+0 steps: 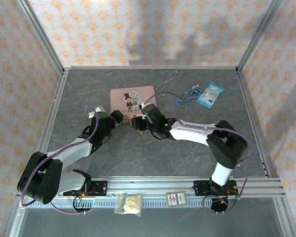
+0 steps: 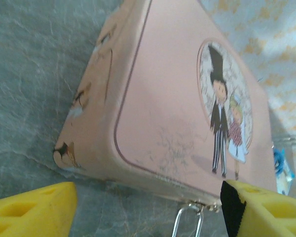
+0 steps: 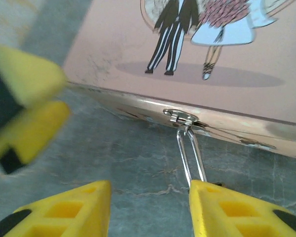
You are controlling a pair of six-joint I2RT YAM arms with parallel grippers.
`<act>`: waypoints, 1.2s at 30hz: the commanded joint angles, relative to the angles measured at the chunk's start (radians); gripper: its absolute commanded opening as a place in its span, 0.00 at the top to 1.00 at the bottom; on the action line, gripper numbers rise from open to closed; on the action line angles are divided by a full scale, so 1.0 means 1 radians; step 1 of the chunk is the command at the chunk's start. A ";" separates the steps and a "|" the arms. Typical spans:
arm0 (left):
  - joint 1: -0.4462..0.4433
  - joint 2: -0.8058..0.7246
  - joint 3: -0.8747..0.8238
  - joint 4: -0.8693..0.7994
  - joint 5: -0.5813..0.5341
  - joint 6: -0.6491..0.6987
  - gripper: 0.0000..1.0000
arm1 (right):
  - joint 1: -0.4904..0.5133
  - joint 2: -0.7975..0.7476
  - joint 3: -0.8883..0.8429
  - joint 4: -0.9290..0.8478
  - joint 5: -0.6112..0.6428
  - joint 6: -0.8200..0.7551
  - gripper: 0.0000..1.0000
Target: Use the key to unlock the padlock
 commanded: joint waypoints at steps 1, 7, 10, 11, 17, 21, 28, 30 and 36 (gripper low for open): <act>0.028 -0.032 -0.026 0.064 0.029 -0.007 0.23 | 0.043 0.097 0.112 -0.268 0.180 -0.102 0.52; 0.055 -0.030 -0.085 0.149 0.062 -0.040 0.23 | 0.090 0.226 0.267 -0.431 0.330 -0.088 0.46; 0.065 -0.021 -0.105 0.178 0.079 -0.050 0.23 | 0.094 0.255 0.287 -0.447 0.369 -0.082 0.45; 0.066 -0.019 -0.109 0.185 0.084 -0.052 0.23 | 0.094 0.260 0.290 -0.444 0.373 -0.083 0.45; 0.080 -0.016 -0.127 0.211 0.103 -0.058 0.23 | 0.095 0.303 0.324 -0.443 0.396 -0.114 0.52; 0.086 -0.023 -0.135 0.214 0.108 -0.059 0.23 | 0.099 0.316 0.330 -0.459 0.430 -0.131 0.53; 0.093 -0.020 -0.136 0.230 0.115 -0.067 0.23 | 0.101 0.317 0.314 -0.452 0.475 -0.171 0.60; 0.092 -0.021 -0.135 0.232 0.116 -0.070 0.23 | 0.101 0.316 0.307 -0.443 0.492 -0.196 0.65; 0.093 -0.035 -0.136 0.227 0.118 -0.072 0.23 | 0.084 0.281 0.265 -0.382 0.452 -0.315 0.87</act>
